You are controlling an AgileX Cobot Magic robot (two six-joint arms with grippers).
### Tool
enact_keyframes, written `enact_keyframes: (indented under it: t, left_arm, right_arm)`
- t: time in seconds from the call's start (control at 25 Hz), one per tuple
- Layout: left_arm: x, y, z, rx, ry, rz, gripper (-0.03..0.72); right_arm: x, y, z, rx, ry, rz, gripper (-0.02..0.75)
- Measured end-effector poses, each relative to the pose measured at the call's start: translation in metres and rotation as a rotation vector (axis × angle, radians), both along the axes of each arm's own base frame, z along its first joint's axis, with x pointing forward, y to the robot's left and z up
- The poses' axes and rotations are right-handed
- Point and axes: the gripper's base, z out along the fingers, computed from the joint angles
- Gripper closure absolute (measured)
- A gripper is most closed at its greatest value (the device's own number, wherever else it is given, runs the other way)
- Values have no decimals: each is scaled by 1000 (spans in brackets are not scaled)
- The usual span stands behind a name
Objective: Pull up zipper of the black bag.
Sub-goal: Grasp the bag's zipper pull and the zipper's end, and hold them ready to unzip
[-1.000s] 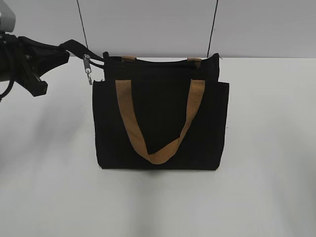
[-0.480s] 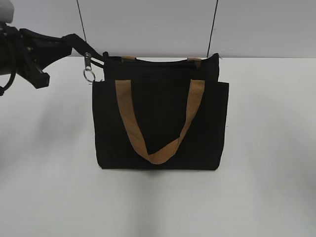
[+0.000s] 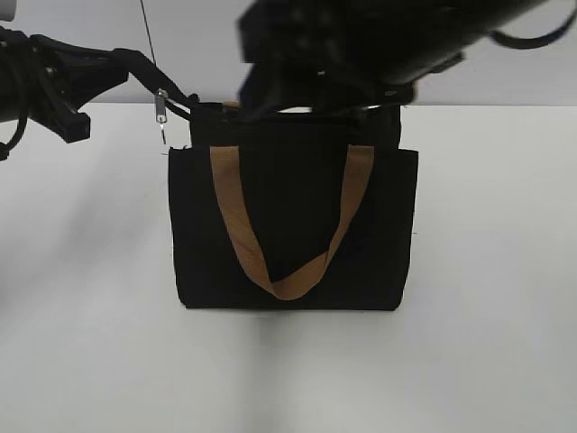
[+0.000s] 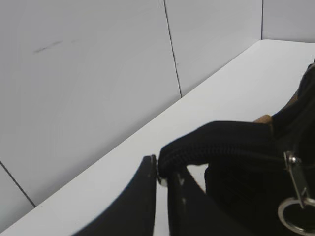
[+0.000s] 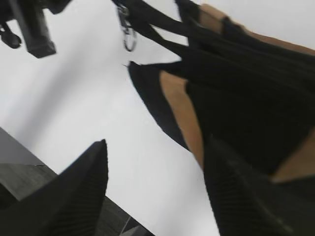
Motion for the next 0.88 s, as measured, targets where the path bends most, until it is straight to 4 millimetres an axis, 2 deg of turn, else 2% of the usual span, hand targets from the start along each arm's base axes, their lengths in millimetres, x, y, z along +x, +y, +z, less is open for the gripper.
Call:
enact_keyframes:
  t: [0.16, 0.4, 0.56, 0.88]
  left_arm:
    - [0, 0, 0, -11, 4, -1, 666]
    - [0, -1, 1, -17, 4, -4, 666]
    - [0, -1, 1, -19, 4, -4, 666]
    - [0, -1, 2, -26, 2, -6, 666]
  right_arm:
    - [21, 44, -15, 54, 26, 41, 330]
    - [47, 78, -30, 93, 61, 76, 386]
    - [57, 91, -42, 103, 93, 78, 416]
    - [70, 101, -64, 119, 99, 38, 423]
